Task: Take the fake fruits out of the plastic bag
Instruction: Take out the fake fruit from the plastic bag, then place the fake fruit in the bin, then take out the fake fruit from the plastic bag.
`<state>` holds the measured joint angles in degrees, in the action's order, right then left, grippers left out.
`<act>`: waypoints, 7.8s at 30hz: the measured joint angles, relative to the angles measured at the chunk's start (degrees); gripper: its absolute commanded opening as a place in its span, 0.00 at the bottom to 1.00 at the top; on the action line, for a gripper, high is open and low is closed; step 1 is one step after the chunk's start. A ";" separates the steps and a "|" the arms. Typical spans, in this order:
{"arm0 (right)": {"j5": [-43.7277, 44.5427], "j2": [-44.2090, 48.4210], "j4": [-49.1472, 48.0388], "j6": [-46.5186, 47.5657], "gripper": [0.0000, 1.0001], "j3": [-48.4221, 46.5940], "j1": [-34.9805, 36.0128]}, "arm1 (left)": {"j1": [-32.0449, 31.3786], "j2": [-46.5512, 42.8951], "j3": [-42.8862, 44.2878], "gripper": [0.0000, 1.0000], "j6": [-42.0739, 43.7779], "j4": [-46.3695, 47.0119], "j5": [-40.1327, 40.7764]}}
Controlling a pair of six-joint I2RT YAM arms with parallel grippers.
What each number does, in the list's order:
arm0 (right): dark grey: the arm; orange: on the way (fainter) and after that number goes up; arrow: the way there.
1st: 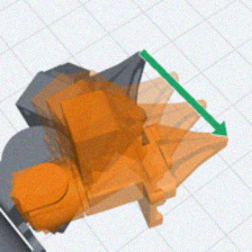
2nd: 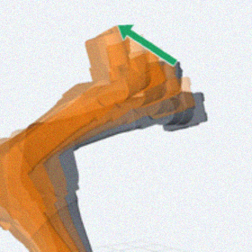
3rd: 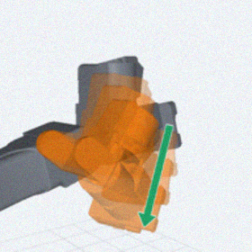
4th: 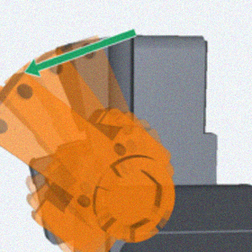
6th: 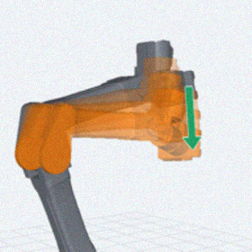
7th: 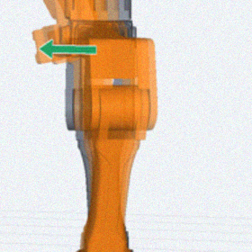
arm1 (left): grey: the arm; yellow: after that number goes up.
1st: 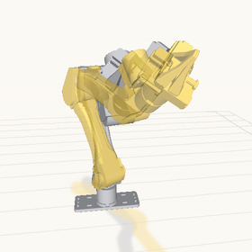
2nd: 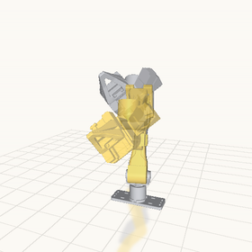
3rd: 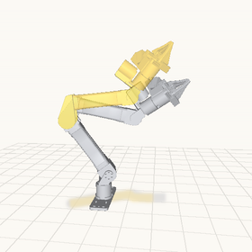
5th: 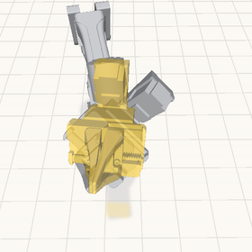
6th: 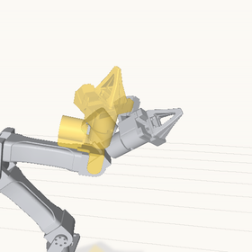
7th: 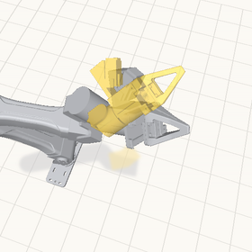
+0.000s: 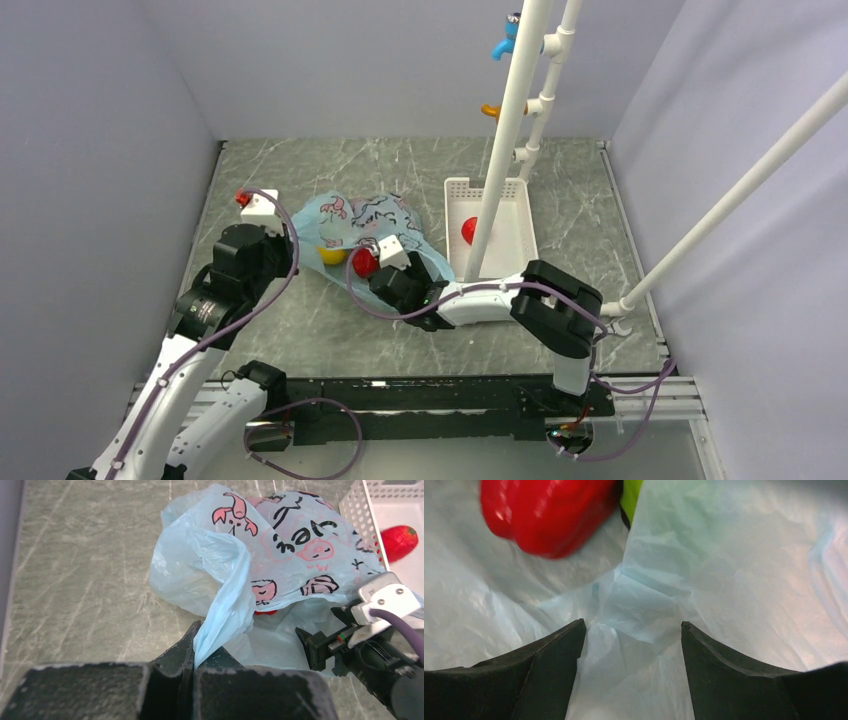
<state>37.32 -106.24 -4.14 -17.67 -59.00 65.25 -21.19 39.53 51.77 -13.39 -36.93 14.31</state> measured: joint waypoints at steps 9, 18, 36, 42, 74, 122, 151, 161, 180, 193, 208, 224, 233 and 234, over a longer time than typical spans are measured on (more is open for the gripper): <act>-2.89 4.46 2.69 -2.89 0.77 5.07 0.68 | 0.00 -6.32 -3.17 0.00 -3.74 -5.44 -6.49; -6.93 6.95 2.14 2.95 0.82 -5.90 1.01 | 0.00 -8.79 -3.34 0.00 -5.44 -7.08 -9.16; -4.31 -15.06 -0.90 -3.32 0.95 -28.28 -8.24 | 0.00 -7.13 -3.34 0.00 -7.28 0.00 -11.65; -1.95 -20.92 -0.57 -1.60 0.95 -36.50 -9.11 | 0.00 -4.31 -3.34 0.00 -6.86 1.57 -11.61; 1.20 -9.66 -5.81 9.60 0.12 -21.18 -3.65 | 0.00 -0.07 -5.81 0.00 -3.63 3.76 -7.34; 12.09 61.42 48.02 -19.58 0.00 3.65 7.08 | 0.39 1.20 -2.36 0.00 -3.19 5.92 -3.02; -38.80 16.28 29.44 -2.08 0.88 -6.43 -46.03 | 0.39 9.70 11.28 0.00 1.77 8.52 -9.68; -41.22 16.24 31.32 0.81 0.99 -12.98 -47.19 | 0.44 16.20 14.12 0.00 3.50 9.53 -10.49; -70.05 17.29 19.89 1.99 0.61 -25.68 -47.36 | 0.68 29.79 27.87 0.00 3.96 10.29 -10.38; -82.90 -0.46 22.82 11.02 0.53 -45.86 -35.15 | 2.89 28.68 21.24 0.00 6.32 13.22 -13.00; -73.20 -14.51 29.40 19.87 0.54 -44.46 -30.75 | 6.36 31.06 19.65 0.00 3.19 16.02 -24.76; -40.19 -25.05 29.49 20.65 0.65 -52.00 -29.20 | 6.34 27.04 17.53 0.00 3.17 16.26 -17.25; -59.47 -16.31 26.49 17.44 0.77 -44.81 -27.85 | 6.71 25.46 16.87 0.00 3.10 16.09 -12.61; -62.12 -14.93 25.42 17.14 0.79 -44.11 -27.69 | 6.75 24.96 16.87 0.00 3.02 16.02 -11.91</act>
<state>-24.80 -121.16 21.28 -0.54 -103.11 37.56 -14.44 64.49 68.64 -10.37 -20.91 2.39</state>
